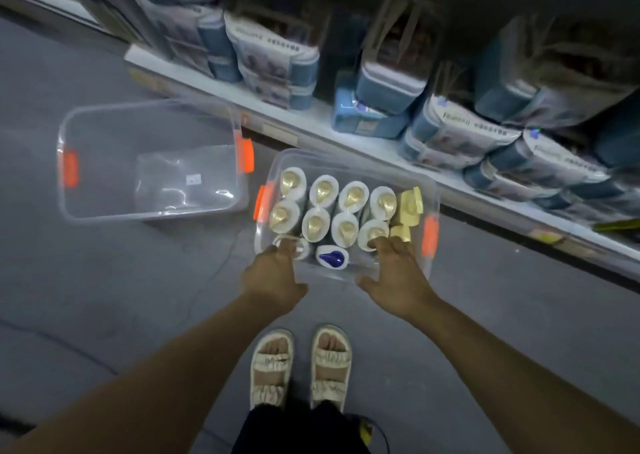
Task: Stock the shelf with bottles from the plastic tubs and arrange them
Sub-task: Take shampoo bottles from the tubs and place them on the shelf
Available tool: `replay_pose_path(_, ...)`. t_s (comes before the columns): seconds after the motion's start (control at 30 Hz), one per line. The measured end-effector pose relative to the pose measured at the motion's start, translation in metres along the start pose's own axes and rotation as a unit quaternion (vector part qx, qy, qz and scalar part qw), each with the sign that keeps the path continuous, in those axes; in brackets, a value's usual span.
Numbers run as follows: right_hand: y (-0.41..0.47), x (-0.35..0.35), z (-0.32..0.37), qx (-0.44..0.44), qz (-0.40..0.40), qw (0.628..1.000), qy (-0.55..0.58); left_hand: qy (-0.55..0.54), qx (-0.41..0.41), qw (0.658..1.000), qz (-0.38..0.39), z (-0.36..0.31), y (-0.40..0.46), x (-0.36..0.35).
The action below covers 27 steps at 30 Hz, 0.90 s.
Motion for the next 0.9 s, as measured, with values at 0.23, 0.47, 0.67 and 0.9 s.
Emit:
replay_pose_path(0.23,0.068,-0.078,-0.041,0.016,-0.022,1.000,0.012,0.001,0.012,0.999,-0.049,0.015,0.063,-0.053)
replay_pose_path(0.47,0.099,-0.120,-0.058,0.019,-0.118,0.992,-0.038,-0.010,-0.003,0.995,-0.098,0.028,0.092,-0.079)
replay_pose_path(0.67,0.107,-0.135,-0.059,0.015,-0.154,0.984,-0.086,-0.014,-0.014,0.992,-0.125,0.035,0.103,-0.089)
replay_pose_path(0.9,0.098,-0.129,-0.053,0.079,-0.181,0.969,-0.150,-0.009,-0.024,0.991,-0.133,0.039,0.103,-0.091)
Point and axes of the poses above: each hand's wrist, its own y-axis towards the middle knuckle, its own x-axis out of the back of the hand, z = x × y, the point moved 5 cm from there along y, towards the middle knuckle, and after that the axes turned 15 degrees about y, right-handed, at the moved point
